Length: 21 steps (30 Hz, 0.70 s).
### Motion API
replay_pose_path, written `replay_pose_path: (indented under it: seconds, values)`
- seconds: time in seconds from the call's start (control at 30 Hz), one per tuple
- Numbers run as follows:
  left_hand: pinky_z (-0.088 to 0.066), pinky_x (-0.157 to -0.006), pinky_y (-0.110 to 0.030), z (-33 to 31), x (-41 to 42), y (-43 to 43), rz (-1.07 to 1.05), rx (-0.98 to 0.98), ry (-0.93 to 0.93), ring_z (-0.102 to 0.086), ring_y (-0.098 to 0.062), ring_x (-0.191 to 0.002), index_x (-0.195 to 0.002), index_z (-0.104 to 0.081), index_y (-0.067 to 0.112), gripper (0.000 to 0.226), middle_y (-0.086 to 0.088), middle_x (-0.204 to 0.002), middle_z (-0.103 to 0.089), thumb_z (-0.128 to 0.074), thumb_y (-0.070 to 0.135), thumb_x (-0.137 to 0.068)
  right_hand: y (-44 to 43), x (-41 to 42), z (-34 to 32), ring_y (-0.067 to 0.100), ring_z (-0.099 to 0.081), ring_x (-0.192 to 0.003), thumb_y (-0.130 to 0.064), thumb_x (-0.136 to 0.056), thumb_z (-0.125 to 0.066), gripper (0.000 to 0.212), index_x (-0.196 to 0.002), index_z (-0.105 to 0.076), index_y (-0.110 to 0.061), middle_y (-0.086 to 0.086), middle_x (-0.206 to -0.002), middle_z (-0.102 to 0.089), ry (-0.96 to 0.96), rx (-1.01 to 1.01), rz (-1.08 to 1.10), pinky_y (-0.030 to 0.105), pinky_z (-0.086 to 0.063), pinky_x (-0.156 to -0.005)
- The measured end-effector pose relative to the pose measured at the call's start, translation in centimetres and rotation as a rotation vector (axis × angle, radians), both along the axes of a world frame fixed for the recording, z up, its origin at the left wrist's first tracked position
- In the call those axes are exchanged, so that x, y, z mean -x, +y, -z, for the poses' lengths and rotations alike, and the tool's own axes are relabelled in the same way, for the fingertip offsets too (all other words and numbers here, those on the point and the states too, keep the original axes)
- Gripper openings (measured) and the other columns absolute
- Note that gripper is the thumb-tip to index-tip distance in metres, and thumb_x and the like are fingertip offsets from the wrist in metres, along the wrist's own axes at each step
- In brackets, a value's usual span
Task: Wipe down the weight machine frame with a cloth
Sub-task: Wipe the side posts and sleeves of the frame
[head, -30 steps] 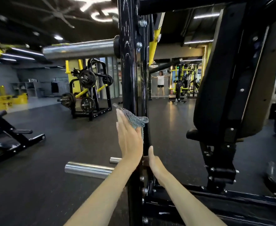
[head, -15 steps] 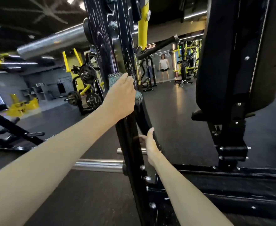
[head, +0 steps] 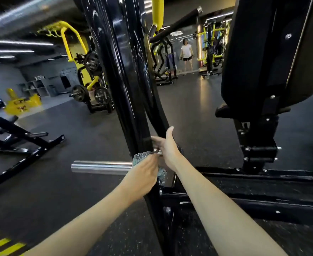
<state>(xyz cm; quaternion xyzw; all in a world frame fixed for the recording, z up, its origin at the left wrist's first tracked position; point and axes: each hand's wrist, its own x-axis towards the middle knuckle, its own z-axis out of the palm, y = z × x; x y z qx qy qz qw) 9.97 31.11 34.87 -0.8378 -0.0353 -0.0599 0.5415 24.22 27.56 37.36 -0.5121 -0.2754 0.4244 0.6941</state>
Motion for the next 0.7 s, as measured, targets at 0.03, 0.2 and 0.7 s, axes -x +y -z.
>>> replay_pose_path:
  seconds: [0.03, 0.2, 0.7]
  values:
    - [0.0, -0.116, -0.05, 1.2, 0.7, 0.3, 0.003, 0.049, -0.027, -0.031, -0.033, -0.14, -0.139, -0.044, -0.001, 0.056, -0.018, -0.147, -0.04, -0.04, 0.034, -0.095, -0.6, 0.0, 0.4, 0.011, -0.058, -0.105, -0.068, -0.091, 0.005, 0.089, -0.104, -0.069, -0.021, -0.006, -0.104, -0.068, 0.004, -0.003, -0.007, 0.038, -0.025, -0.106]
    - [0.002, -0.117, -0.041, 8.2, 3.9, 2.5, 0.088, 0.117, -0.138, -0.006, -0.018, -0.147, -0.149, -0.024, 0.007, 0.064, -0.005, -0.155, -0.022, -0.034, 0.013, -0.086, -2.5, 0.7, 5.1, 0.017, -0.062, -0.106, -0.056, -0.101, -0.012, 0.075, -0.106, -0.071, -0.01, 0.005, -0.111, -0.069, -0.115, 0.047, 0.187, 0.033, -0.027, -0.111]
    - [-0.015, -0.115, -0.037, 10.1, 2.7, 2.1, 0.255, 0.29, -0.376, -0.028, -0.015, -0.142, -0.148, -0.028, 0.005, 0.056, -0.005, -0.154, -0.032, -0.017, 0.0, -0.093, -5.9, 6.7, 11.8, 0.017, -0.053, -0.076, -0.031, -0.104, -0.032, 0.045, -0.083, -0.063, -0.007, 0.003, -0.081, -0.062, -0.687, 0.38, 0.563, 0.03, -0.035, -0.068]
